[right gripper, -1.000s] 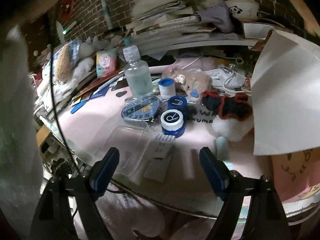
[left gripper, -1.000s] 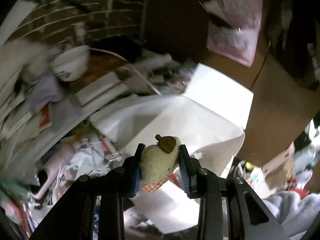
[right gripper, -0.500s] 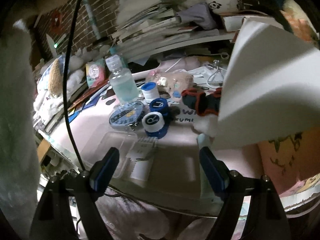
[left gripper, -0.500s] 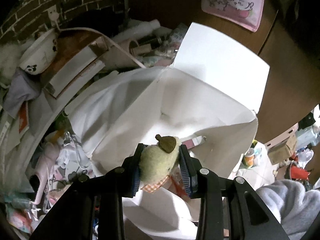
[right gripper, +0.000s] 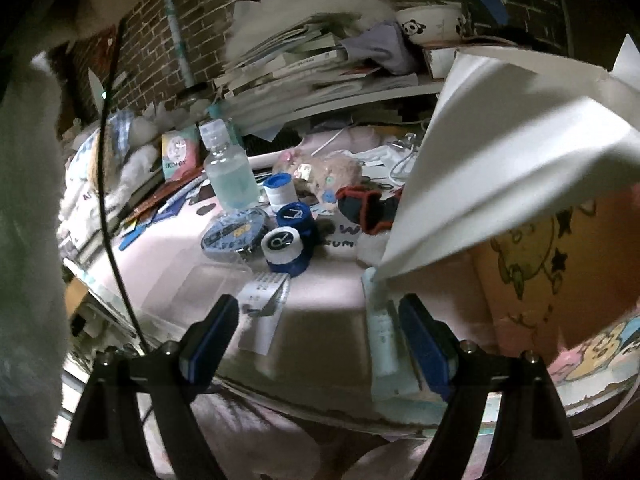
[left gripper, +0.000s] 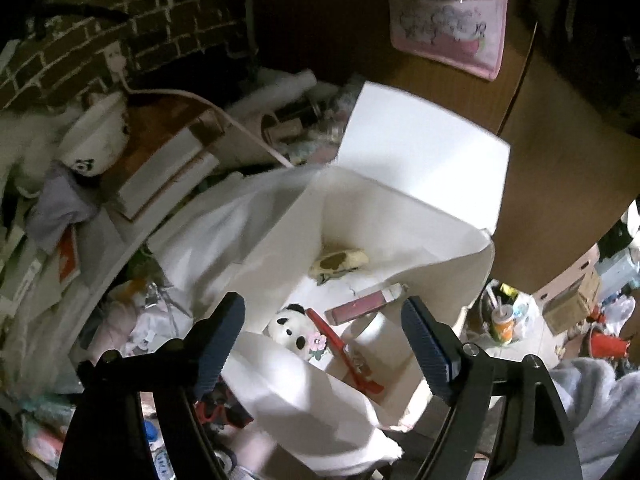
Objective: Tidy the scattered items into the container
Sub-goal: 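Grasp the light blue tube on the desk with the right tool, then carry the light blue tube into the white box and open the right tool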
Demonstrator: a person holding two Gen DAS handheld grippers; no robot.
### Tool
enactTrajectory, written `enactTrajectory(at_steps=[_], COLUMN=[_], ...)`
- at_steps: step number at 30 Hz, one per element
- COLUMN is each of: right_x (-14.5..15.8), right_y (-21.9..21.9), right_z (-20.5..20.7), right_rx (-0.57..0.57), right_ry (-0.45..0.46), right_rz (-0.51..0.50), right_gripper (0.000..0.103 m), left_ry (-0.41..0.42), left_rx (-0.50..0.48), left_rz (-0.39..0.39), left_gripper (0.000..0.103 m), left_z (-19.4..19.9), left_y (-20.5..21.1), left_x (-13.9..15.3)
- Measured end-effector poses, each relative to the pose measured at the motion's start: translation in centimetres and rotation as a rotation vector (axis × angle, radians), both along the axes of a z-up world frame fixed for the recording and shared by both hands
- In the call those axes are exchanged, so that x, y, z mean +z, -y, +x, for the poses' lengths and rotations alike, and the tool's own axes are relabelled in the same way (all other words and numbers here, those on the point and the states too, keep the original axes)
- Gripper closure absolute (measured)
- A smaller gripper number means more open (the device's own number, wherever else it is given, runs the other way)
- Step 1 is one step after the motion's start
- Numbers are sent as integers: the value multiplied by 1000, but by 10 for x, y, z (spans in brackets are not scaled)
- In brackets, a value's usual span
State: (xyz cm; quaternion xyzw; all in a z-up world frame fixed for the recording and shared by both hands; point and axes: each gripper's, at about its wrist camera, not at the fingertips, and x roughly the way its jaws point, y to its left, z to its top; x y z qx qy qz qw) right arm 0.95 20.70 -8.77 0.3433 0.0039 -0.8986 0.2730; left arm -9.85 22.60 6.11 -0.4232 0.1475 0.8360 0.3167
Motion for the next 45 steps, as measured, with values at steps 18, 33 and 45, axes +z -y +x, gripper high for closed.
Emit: enactTrajectory(at_steps=[18,33,45], right_x=[-21,-26,0], right_y=[-25,-20,10], right_z=[9,9,21], right_rx=[-94,-114,-14], right_ry=[-73,-146,-245], right_rz=[1,45,50], right_gripper=[62,88,88], left_ry=[-128,-27,-37], left_rx=[355,522,590], left_rz=[213,388,424], left_gripper=[20,20,20], left_z=[36,44,62], left_y=[158,234,260], left_x=[-33,-88,-91])
